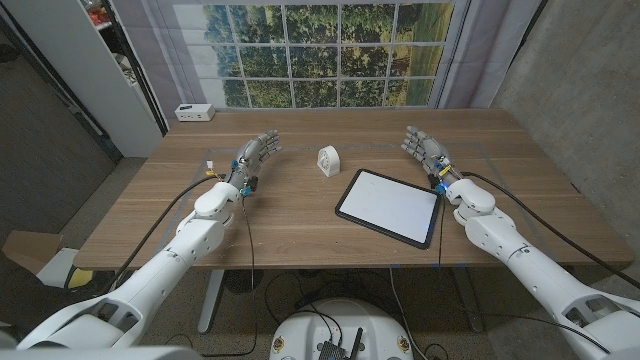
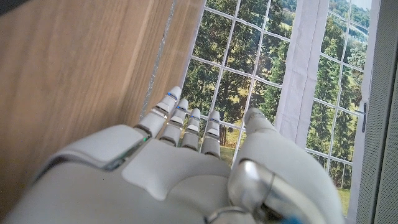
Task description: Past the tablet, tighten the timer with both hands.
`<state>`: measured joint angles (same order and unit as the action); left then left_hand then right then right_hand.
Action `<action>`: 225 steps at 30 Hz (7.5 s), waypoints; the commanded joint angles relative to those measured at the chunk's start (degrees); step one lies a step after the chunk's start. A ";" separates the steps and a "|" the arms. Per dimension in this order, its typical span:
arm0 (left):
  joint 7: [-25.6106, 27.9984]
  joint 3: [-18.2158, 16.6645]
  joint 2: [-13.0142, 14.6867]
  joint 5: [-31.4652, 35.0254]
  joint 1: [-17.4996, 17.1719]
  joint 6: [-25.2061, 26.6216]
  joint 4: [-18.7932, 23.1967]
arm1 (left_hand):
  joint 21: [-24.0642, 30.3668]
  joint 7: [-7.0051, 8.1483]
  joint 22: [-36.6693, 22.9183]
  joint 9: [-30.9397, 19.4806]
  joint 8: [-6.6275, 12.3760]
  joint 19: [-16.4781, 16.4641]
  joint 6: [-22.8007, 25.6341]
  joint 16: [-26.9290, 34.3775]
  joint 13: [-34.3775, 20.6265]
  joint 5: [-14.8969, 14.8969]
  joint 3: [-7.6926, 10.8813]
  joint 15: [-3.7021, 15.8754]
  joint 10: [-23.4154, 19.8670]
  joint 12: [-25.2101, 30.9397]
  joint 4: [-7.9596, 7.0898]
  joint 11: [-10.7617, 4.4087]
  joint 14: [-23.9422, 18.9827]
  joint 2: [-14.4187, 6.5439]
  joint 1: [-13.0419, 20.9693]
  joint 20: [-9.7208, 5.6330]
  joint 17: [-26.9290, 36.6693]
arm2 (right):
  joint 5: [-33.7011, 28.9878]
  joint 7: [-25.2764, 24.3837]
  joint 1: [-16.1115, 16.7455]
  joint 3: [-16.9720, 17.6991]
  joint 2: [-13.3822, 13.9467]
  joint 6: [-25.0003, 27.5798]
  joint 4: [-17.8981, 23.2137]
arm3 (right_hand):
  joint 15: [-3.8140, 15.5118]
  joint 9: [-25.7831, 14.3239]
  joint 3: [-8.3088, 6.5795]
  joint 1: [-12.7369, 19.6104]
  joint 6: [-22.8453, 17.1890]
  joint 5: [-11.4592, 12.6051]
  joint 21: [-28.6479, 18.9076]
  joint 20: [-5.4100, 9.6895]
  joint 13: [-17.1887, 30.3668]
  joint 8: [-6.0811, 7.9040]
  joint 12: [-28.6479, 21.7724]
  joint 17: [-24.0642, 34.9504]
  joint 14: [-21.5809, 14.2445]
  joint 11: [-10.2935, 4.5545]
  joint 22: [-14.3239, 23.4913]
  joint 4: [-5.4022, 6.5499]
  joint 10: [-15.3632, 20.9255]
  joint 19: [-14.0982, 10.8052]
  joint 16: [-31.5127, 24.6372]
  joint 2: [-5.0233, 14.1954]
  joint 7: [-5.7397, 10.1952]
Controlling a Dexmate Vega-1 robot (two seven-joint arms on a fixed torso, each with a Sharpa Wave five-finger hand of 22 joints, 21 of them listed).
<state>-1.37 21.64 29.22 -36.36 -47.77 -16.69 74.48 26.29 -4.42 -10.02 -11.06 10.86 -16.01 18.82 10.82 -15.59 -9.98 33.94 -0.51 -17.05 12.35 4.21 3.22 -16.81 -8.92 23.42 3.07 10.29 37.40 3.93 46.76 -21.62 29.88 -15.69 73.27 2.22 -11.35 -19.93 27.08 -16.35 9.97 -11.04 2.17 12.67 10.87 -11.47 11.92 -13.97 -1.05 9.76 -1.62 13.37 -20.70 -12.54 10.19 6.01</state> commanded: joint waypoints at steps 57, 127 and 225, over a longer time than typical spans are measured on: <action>0.68 0.61 2.31 3.53 -0.49 -0.83 -0.42 | -1.89 1.57 -0.39 -0.68 1.19 0.97 1.56 0.29 -1.27 -0.13 -0.30 0.65 -0.56 1.49 4.47 -1.71 0.91 0.42 6.11 0.20 0.14 | -40.69 32.50 -32.38 -24.86 11.50 16.30 7.56 | 3.78 0.30 -4.95 14.62 12.18 4.34 0.44 -4.64 0.40 -0.23 0.98 -1.43 10.95 -6.25 0.14 -9.15 -13.72 5.31 2.31 -4.27 4.75; 2.73 0.86 1.06 3.30 -3.13 -1.19 1.22 | -3.11 -0.15 -0.51 -1.42 2.20 0.92 4.54 0.69 -3.30 -0.27 -1.62 0.34 -1.74 3.01 3.52 -0.51 -0.24 0.12 6.62 0.55 0.26 | -60.81 40.79 -53.74 -45.38 -16.26 7.29 -25.71 | -5.17 0.19 -5.90 30.33 25.82 3.36 -0.90 -6.58 -0.45 0.24 -0.96 -0.98 9.40 -6.20 0.38 -8.06 -21.46 4.06 0.49 -6.95 3.01; 3.63 1.95 3.14 8.02 -1.73 -1.77 1.82 | -5.43 1.98 -0.52 -1.25 0.38 1.40 -1.32 -0.22 -5.09 -1.19 -0.34 1.71 3.48 1.38 5.89 -3.00 3.54 -0.87 13.08 0.51 -0.27 | -55.08 32.15 -50.23 -45.37 -16.59 10.70 -27.10 | 9.65 -3.67 2.60 37.17 -14.39 0.78 -2.43 -1.49 10.91 14.27 -16.98 2.73 -14.80 -7.90 0.57 -6.91 17.49 -9.74 -9.58 -5.30 4.35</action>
<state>0.28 22.91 30.75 -31.95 -49.03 -18.01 73.66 21.09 -2.45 -10.38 -12.25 11.09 -14.75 17.69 10.98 -20.62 -10.81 33.47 1.02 -13.41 13.75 9.55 0.63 -13.60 -9.75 35.56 3.69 9.86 -17.19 37.61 -5.05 -68.44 10.88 -6.96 41.37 2.66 -13.35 -17.67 62.66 -21.95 10.41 -12.98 0.61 18.22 19.89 -23.28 14.25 -27.86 -7.66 9.99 -8.44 21.81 -29.62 -21.57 2.06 8.80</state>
